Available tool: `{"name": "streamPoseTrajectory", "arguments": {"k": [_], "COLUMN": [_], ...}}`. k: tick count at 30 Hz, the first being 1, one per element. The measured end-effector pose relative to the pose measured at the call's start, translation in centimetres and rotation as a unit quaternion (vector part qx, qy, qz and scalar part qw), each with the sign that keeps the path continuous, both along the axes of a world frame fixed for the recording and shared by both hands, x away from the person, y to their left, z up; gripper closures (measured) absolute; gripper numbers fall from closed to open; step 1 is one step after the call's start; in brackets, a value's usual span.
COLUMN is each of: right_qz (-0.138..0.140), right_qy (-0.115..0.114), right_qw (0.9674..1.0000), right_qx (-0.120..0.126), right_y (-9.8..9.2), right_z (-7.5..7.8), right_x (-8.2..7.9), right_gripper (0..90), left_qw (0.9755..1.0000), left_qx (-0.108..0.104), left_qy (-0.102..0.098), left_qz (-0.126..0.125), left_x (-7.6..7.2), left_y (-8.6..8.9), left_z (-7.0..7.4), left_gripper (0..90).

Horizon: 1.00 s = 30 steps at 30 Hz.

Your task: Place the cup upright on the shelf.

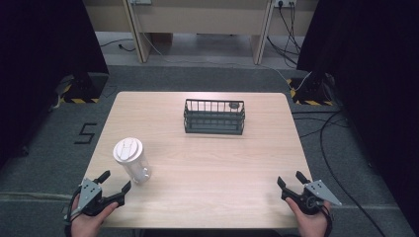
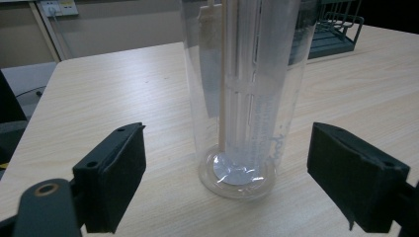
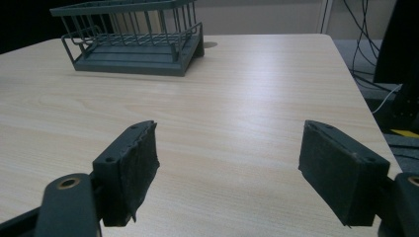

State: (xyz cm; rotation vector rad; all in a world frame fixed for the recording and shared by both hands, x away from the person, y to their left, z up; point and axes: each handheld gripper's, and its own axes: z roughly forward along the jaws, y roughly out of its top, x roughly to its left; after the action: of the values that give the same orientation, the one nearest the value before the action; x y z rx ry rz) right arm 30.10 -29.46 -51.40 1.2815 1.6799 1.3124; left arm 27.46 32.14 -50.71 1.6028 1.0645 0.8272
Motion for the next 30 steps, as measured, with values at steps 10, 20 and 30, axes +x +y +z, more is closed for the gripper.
{"name": "streamPoseTrajectory", "arguments": {"k": [10,20,30], "right_qz": [0.001,0.006,0.007], "right_qy": [0.006,0.016,0.018], "right_qw": [1.0000,0.9999,0.9998], "right_qx": [-0.002,0.000,0.000], "right_y": [0.1,0.0,0.1], "right_z": [0.0,0.0,0.0], "right_x": [0.1,0.2,0.2], "right_gripper": [21.6,22.0,22.3], "left_qw": [0.9998,0.9994,0.9992], "left_qx": [-0.007,0.006,0.009], "left_qy": [0.008,0.017,0.015], "left_qz": [-0.015,-0.031,-0.035], "left_x": [0.4,1.6,3.2], "left_y": [-1.0,-1.9,-2.2], "left_z": [0.0,-0.2,-0.3], "left_gripper": [14.6,14.6,14.6]}}
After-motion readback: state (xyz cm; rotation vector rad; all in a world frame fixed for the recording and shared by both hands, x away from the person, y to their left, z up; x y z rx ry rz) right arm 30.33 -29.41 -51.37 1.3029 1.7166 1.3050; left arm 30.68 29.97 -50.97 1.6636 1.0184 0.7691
